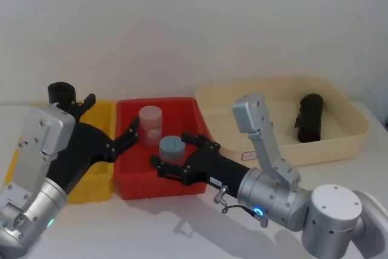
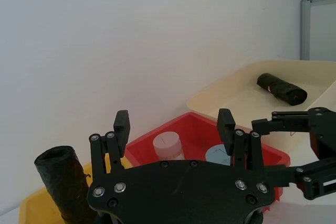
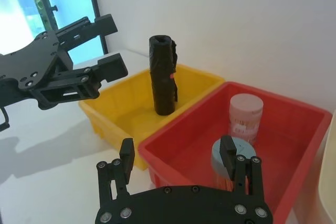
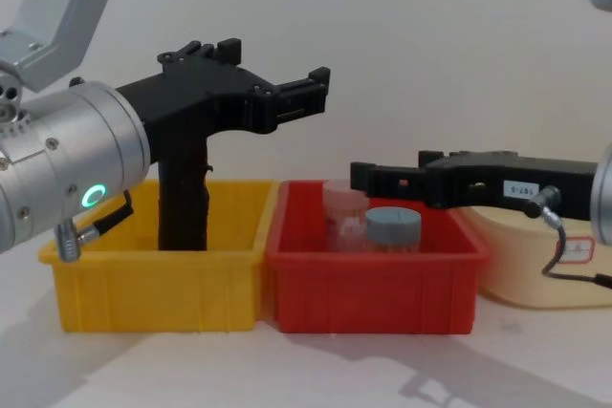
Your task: Pick up the garbage bag with the one hand and transfer it to the other hand.
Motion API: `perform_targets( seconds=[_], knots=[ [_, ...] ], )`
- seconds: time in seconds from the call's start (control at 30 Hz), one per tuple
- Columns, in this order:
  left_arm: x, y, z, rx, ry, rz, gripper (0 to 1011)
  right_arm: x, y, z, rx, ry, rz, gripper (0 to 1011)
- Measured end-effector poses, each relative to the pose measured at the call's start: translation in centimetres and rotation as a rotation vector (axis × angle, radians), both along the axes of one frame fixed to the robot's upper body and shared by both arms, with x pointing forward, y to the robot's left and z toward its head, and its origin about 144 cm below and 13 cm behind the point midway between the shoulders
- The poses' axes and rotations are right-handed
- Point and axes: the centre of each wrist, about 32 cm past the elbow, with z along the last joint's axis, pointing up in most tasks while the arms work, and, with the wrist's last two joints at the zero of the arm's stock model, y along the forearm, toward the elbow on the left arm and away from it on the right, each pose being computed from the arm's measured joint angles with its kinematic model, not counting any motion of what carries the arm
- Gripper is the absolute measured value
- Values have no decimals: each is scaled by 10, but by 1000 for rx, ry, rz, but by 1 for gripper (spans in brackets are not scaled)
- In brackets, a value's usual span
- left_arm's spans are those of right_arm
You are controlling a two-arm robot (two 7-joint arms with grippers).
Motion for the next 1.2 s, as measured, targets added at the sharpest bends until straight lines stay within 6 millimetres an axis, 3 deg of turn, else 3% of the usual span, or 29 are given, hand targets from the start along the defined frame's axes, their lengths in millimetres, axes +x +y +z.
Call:
perform_targets(
  seconds=[0.73, 1.2],
  knots=[
    [-1, 2, -1, 0, 2, 6, 1001, 28, 12, -27, -133, -141, -35, 1000],
    [-1, 2, -1, 0, 3, 6, 1001, 44, 10, -30, -157, -154, -45, 1000]
  ],
)
